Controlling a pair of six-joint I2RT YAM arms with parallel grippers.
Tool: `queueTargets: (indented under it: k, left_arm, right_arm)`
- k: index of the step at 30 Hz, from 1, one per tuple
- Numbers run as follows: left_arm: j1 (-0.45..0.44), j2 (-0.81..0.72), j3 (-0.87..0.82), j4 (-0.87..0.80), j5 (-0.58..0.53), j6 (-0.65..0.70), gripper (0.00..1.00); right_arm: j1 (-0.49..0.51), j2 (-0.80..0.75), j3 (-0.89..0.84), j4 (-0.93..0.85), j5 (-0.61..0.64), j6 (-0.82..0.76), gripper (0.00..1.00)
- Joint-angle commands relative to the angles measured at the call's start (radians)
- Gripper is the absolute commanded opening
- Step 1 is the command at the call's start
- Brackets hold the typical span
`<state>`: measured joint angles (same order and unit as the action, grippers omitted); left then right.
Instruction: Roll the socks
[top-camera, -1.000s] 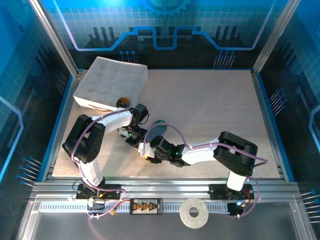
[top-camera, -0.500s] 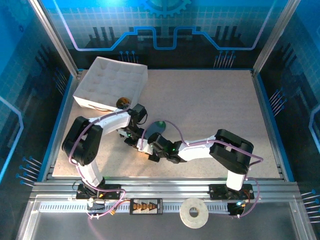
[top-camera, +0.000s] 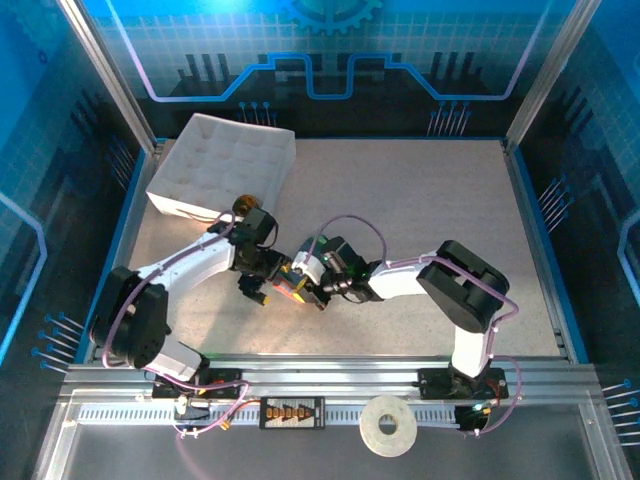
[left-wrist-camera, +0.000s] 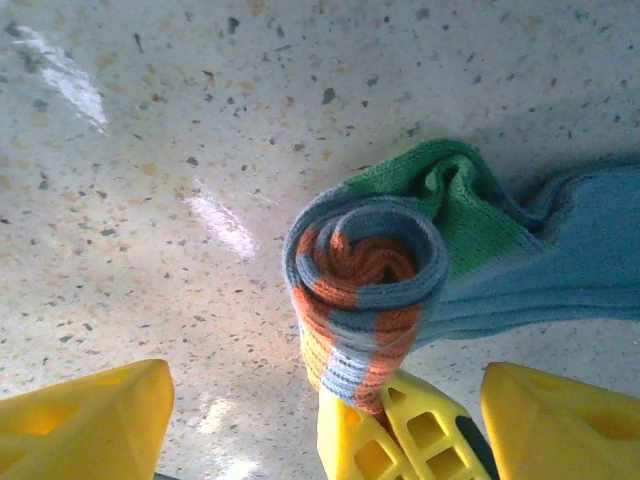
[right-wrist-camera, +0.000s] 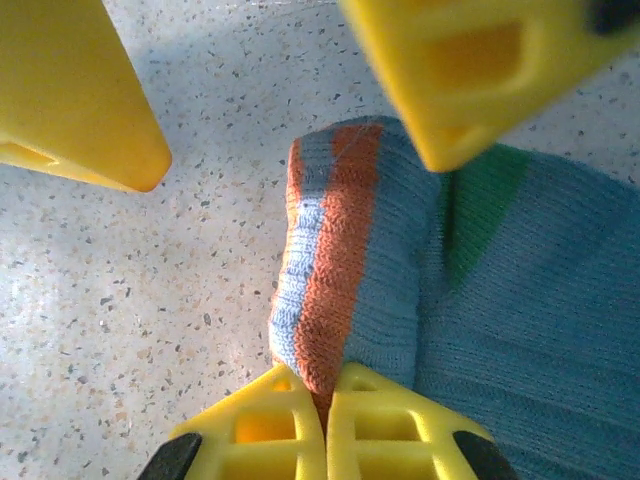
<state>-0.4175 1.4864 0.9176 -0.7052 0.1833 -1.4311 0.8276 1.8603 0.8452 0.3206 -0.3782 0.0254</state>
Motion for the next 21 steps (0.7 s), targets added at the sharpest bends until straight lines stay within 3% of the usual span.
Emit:
queueTargets:
  k: [1, 10, 17, 21]
  left_arm:
    - [0.005, -0.027, -0.047, 0.103, 0.006, 0.037, 0.75]
    - [-0.006, -0.064, -0.121, 0.243, -0.033, 0.083, 0.58]
    - [-0.029, -0.145, -0.185, 0.287, -0.091, 0.065, 0.59]
    - [-0.049, -0.153, -0.199, 0.3, -0.076, 0.078, 0.53]
  right_arm:
    - [-0.055, 0.099, -0.027, -0.201, -0.057, 0.091, 0.0]
    - [-0.143, 0.189, 0.028, -0.278, -0.182, 0.185, 0.0]
    - [-0.163, 0.224, 0.09, -0.359, -0.181, 0.191, 0.0]
    - [-0.166, 0.235, 0.097, -0.383, -0.162, 0.195, 0.0]
